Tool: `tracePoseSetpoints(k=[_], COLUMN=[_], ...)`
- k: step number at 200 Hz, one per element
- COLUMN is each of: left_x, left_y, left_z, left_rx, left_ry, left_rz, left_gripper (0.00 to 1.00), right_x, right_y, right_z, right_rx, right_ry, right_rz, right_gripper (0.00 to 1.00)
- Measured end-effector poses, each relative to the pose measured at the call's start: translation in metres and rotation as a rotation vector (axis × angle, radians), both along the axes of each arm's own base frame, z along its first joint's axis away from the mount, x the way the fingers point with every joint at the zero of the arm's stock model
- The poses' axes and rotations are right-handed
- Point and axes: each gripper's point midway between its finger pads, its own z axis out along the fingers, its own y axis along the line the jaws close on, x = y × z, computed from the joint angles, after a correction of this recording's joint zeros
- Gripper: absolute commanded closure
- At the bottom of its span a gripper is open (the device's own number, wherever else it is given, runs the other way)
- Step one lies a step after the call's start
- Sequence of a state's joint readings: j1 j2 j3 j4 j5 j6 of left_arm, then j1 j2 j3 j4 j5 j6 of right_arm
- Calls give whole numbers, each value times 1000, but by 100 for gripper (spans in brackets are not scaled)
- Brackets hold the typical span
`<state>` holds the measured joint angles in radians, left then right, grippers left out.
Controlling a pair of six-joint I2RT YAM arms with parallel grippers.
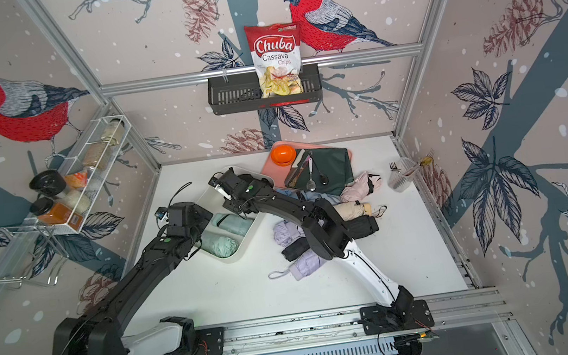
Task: Put the umbrella into the storage box
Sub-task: Place the umbrella in the storage box, then adjust the umbrella in the storage box.
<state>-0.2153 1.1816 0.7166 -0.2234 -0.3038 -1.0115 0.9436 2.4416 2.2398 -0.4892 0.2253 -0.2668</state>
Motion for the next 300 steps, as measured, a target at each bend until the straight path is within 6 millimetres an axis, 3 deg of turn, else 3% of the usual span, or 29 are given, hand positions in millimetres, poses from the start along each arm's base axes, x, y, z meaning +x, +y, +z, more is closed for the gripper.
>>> tracePoseSetpoints(k=[35, 56, 84, 133, 189, 227, 264, 300], left_x=[-3, -7, -15, -27, -32, -32, -32, -32], left_y=[4, 9, 16, 26, 26, 26, 26, 25], left_z=[8, 11, 7, -6, -18, -19, -20, -21], left_rx=[19, 34, 62, 89, 91, 91, 91, 89], left_ry=[-23, -36, -19, 24, 62, 63, 65, 69], left_rz=[7, 20, 47, 84, 88, 88, 88, 85], left_gripper=[3, 3, 3, 3, 3, 3, 3, 3], right_x=[2, -1, -17, -58, -63, -61, -61, -73], right_y=[-11, -21, -26, 1, 20, 23, 22, 29], right_z=[71, 83, 61, 1, -35, -55, -68, -76], right_rx=[155, 220, 250, 230, 196, 155, 121, 93], right_ry=[4, 85, 279, 516, 546, 534, 523, 528], right_rz=[-47, -50, -1, 126, 141, 126, 112, 143], right_gripper=[23, 23, 28, 34, 30, 30, 26, 24])
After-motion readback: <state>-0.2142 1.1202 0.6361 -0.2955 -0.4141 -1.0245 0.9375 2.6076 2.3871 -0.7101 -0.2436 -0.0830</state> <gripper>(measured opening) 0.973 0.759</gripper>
